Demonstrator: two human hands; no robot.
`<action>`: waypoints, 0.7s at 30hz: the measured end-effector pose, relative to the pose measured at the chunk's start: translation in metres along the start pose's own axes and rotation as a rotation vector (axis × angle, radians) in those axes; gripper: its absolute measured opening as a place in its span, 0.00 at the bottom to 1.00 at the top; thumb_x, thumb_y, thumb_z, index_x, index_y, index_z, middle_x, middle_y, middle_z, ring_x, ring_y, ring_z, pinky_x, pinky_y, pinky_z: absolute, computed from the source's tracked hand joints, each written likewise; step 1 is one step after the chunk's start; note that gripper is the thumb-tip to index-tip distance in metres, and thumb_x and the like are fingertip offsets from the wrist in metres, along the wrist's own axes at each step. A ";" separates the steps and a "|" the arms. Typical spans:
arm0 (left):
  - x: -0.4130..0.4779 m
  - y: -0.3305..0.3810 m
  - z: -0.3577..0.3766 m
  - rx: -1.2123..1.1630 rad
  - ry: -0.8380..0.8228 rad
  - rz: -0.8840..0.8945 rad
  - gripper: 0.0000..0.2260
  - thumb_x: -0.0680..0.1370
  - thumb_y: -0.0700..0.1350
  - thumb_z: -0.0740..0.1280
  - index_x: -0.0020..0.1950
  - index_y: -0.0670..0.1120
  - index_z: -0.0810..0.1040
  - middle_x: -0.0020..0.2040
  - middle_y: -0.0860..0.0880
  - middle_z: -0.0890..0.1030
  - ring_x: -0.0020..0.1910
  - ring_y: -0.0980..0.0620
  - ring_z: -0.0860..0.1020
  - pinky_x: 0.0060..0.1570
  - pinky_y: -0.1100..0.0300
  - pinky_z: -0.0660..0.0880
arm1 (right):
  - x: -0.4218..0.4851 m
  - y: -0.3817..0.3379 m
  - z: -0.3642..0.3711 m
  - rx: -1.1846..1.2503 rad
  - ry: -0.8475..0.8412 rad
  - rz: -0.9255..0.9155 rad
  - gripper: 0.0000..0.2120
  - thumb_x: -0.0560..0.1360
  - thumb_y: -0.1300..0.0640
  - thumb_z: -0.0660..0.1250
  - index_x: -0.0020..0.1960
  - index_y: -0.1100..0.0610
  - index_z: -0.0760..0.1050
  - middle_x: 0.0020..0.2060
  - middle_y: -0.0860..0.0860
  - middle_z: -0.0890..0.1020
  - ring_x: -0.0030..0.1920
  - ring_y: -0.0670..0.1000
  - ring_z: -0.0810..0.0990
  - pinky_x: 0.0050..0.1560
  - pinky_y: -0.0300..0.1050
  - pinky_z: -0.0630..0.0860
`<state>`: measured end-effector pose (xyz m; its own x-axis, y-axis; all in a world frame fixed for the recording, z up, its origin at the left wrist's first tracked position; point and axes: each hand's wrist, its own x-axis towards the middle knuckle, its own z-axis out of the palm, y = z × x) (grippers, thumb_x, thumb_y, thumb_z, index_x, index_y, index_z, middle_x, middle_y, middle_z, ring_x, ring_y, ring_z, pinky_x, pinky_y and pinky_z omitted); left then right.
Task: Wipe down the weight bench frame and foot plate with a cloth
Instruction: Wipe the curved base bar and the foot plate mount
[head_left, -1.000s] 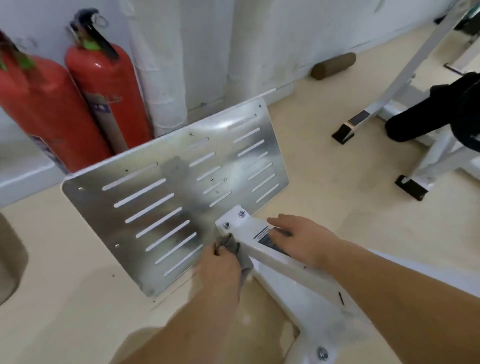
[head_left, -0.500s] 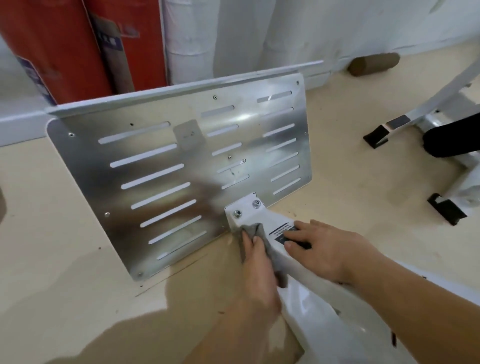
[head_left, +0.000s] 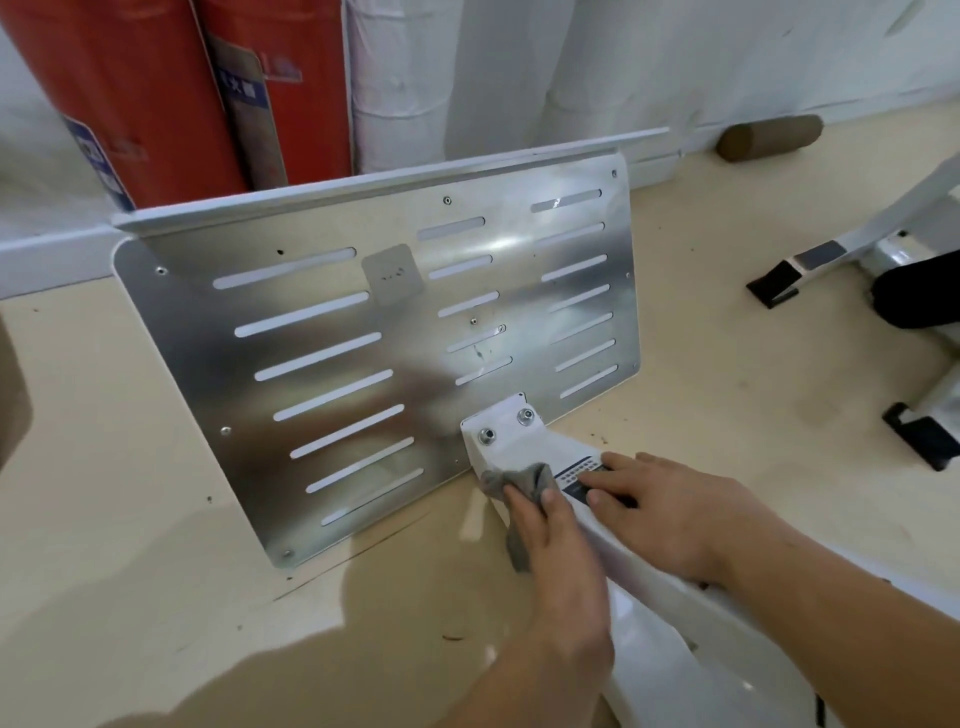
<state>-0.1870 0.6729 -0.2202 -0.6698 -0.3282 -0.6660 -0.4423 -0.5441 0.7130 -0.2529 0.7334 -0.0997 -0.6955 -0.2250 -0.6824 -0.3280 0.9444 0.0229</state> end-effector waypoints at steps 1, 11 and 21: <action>-0.003 -0.008 0.002 0.010 -0.023 0.036 0.26 0.87 0.54 0.52 0.84 0.60 0.47 0.82 0.57 0.56 0.81 0.54 0.56 0.80 0.51 0.55 | 0.001 0.000 0.001 0.003 -0.001 0.000 0.21 0.83 0.38 0.45 0.75 0.30 0.61 0.73 0.29 0.62 0.78 0.43 0.57 0.74 0.56 0.65; 0.073 -0.041 -0.016 -0.030 0.086 -0.127 0.34 0.77 0.73 0.55 0.81 0.61 0.60 0.79 0.51 0.67 0.75 0.46 0.69 0.75 0.48 0.66 | -0.006 -0.009 -0.006 -0.033 -0.015 -0.001 0.20 0.84 0.40 0.45 0.74 0.32 0.63 0.72 0.32 0.65 0.77 0.44 0.60 0.72 0.54 0.67; 0.046 -0.043 -0.007 -0.483 0.054 -0.267 0.24 0.82 0.54 0.65 0.78 0.59 0.68 0.68 0.48 0.80 0.58 0.48 0.83 0.45 0.51 0.84 | -0.004 -0.007 -0.005 -0.015 -0.014 0.021 0.21 0.84 0.39 0.45 0.76 0.31 0.60 0.74 0.31 0.62 0.78 0.42 0.58 0.75 0.54 0.62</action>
<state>-0.1953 0.6760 -0.2833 -0.5351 -0.1628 -0.8289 -0.2599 -0.9019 0.3449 -0.2511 0.7260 -0.0938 -0.6935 -0.2022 -0.6915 -0.3231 0.9451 0.0478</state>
